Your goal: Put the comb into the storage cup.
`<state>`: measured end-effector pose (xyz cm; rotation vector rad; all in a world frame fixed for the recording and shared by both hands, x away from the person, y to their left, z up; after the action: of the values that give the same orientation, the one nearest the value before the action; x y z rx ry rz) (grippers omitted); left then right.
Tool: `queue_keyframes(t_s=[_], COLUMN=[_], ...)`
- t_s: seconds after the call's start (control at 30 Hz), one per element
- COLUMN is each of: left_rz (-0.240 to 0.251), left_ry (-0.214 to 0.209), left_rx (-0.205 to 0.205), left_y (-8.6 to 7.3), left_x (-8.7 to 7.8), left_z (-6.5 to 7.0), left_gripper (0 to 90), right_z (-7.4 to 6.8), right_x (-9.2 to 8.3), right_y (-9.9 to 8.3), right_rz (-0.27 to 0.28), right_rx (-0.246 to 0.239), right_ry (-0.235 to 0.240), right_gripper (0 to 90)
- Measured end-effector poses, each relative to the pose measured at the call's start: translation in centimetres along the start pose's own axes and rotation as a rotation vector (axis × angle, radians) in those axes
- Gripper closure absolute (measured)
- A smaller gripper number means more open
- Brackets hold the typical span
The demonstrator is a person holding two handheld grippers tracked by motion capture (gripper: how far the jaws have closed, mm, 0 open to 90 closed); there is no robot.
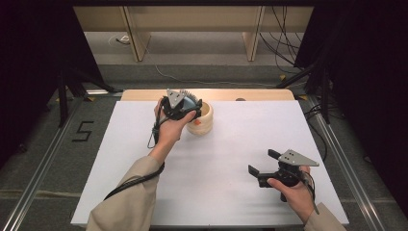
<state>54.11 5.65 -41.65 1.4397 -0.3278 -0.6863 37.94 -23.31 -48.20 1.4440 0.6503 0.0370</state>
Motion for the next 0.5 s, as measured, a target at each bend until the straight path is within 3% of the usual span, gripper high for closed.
queue_keyframes(t_s=[0.5], left_rz=[-0.004], left_ry=[-0.002], left_rx=[0.013], left_y=[0.11], left_x=[-0.72], left_z=[-0.01], left_gripper=[13.4], right_z=[0.03], right_x=[-0.01], right_y=[0.02], right_rz=[0.001], right_rx=[0.001], right_ry=[-0.003], right_gripper=[0.2])
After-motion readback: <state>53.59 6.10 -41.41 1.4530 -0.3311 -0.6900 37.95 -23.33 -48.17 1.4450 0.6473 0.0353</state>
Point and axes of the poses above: each handheld gripper's, and its own axes: x roughly forward along the jaws, y roughly out of its top, z roughly to its right, the point moved 5 cm from there along x, roughly forward along the jaws, and after that the axes turned 15 degrees about -y, right-handed, at the moved point
